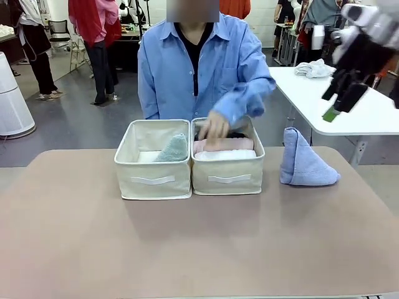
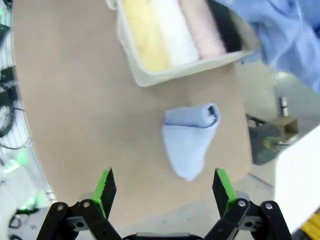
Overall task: Sort the towels based on their folding style.
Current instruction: Pick up another triangle-folded towel from the table and place it in the left Fabric basket.
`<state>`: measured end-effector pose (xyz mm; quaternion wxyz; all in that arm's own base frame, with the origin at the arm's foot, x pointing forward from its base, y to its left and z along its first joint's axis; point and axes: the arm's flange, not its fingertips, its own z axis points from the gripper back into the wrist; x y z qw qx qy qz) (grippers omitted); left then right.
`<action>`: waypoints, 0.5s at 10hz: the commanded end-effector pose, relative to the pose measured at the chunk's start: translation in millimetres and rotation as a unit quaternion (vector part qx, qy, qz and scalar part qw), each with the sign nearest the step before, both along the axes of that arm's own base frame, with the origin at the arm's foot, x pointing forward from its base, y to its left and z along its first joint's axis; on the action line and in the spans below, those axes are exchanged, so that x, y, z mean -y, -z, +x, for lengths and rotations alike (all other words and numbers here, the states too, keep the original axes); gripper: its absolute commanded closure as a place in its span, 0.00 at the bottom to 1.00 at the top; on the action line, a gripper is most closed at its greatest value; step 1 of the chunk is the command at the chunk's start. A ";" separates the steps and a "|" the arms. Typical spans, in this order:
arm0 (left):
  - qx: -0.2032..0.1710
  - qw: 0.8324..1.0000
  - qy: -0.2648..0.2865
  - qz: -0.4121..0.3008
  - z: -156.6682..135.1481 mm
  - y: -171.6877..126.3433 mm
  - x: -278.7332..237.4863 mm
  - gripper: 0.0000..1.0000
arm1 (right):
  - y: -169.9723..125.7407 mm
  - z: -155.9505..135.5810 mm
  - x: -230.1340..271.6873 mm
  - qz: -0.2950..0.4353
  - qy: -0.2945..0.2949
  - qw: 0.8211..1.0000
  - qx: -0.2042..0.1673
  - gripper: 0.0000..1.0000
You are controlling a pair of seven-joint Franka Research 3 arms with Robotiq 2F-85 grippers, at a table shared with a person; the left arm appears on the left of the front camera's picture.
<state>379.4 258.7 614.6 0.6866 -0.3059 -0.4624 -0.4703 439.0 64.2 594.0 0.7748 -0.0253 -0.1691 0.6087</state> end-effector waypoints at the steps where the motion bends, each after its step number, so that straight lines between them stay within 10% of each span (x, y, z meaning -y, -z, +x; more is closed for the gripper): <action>1: 0.013 1.000 -0.003 -0.007 -1.2 0.5 0.6 0.00 | 11.2 53.0 4.4 -0.076 -0.043 0.996 0.009 0.00; 5: 0.013 1.000 -0.003 -0.007 -1.2 0.5 0.6 0.00 | 36.5 118.0 2.1 -0.085 -0.143 0.982 -0.092 0.00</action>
